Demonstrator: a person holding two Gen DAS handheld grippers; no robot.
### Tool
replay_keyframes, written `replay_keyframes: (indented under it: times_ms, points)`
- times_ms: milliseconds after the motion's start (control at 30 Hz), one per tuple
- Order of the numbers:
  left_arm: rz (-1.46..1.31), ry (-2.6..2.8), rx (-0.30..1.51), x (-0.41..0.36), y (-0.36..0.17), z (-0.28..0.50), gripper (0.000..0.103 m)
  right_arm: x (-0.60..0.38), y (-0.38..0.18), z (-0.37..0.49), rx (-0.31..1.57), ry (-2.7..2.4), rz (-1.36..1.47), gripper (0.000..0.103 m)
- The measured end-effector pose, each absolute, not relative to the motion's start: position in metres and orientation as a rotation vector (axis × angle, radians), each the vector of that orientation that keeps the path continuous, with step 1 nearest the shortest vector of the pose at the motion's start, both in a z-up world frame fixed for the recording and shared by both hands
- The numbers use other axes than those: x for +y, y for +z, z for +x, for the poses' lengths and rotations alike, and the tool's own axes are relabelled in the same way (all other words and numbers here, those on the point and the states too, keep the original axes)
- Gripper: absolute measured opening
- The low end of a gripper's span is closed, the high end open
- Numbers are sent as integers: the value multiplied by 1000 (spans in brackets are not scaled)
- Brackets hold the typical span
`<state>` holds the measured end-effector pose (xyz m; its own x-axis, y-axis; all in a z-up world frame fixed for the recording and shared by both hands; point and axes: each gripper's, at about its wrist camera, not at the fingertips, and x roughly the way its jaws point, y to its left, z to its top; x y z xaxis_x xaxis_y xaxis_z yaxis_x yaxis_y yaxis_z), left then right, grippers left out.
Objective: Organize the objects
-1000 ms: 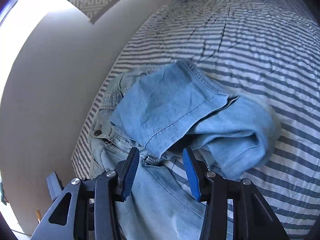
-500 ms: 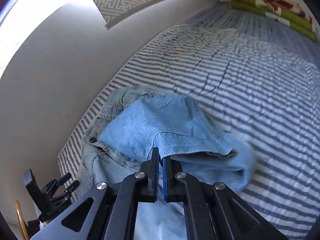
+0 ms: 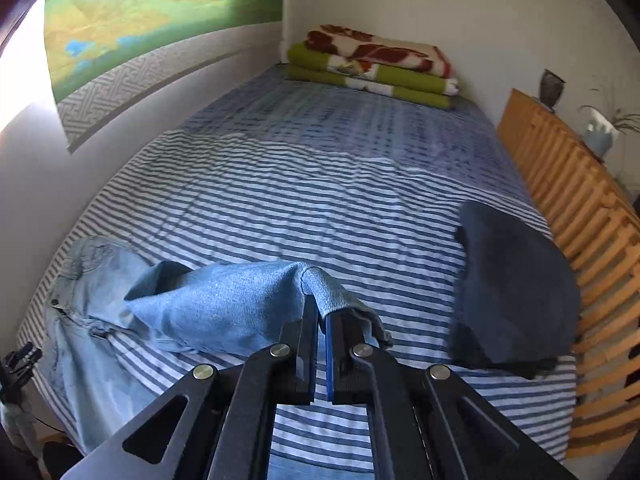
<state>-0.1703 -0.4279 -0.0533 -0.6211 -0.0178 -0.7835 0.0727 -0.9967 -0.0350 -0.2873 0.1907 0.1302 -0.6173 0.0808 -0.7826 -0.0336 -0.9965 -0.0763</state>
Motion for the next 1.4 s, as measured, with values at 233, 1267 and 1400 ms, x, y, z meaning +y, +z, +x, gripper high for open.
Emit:
replay_keyframes:
  times_ms: [233, 1267, 1400]
  points:
    - [1440, -2917, -110, -342, -39, -201, 55, 301, 85, -237, 102, 2572, -1388, 3]
    - [1751, -2939, -907, -104, -118, -359, 11, 395, -68, -201, 821, 2393, -1658, 15]
    - [1753, -2943, -919, -104, -116, -360, 9, 393, -62, -177, 798, 2380, -1606, 19]
